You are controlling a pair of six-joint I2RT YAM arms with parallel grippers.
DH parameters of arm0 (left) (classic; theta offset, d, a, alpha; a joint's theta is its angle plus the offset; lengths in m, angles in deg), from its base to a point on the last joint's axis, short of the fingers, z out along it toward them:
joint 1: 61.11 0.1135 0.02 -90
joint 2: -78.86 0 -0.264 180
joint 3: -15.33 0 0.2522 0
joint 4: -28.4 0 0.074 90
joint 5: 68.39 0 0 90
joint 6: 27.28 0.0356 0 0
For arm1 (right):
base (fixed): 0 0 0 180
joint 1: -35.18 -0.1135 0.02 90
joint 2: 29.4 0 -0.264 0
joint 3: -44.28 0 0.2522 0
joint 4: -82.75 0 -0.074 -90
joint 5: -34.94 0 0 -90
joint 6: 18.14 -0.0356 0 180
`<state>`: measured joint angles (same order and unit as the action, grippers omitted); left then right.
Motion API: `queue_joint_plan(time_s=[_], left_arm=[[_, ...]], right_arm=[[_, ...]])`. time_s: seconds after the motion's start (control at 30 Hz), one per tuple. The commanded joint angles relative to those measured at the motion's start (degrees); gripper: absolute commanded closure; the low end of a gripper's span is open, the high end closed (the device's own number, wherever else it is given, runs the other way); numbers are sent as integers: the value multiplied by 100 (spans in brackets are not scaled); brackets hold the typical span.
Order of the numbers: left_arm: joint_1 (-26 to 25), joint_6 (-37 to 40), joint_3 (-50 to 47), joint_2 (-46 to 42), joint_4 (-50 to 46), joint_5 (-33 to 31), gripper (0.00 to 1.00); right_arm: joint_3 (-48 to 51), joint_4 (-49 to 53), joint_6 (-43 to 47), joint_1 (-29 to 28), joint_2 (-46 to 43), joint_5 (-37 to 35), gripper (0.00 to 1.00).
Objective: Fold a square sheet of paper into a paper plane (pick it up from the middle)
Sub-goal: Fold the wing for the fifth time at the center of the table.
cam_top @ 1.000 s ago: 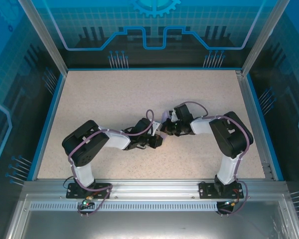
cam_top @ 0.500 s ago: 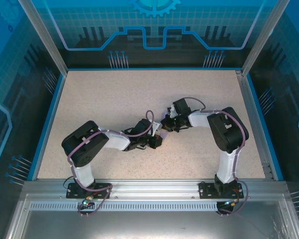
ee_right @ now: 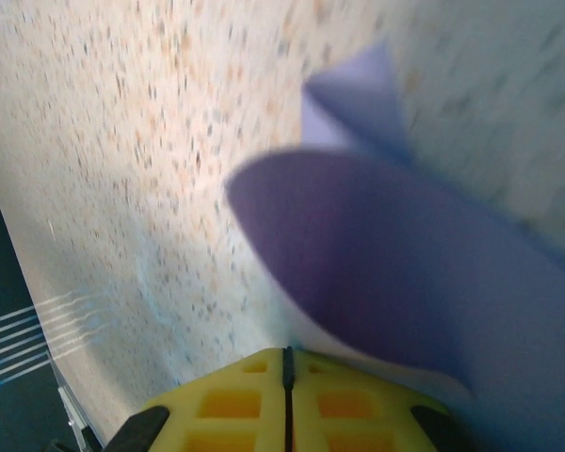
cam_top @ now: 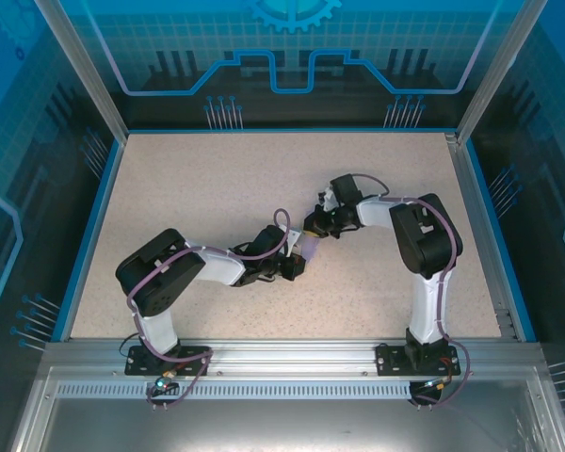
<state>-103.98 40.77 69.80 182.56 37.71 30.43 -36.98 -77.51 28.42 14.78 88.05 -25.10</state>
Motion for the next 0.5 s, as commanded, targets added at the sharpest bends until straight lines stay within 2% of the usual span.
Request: queue_joint_plan(time_s=[0.0,0.47], left_arm=[[-81,128,-510,335,-1787,-65,96],[-201,112,-575,194,-2043,-72,96]], right_arm=[[-293,-212,124,359,327,-963,92],[-1141,232,225,501,871,-1118,92]])
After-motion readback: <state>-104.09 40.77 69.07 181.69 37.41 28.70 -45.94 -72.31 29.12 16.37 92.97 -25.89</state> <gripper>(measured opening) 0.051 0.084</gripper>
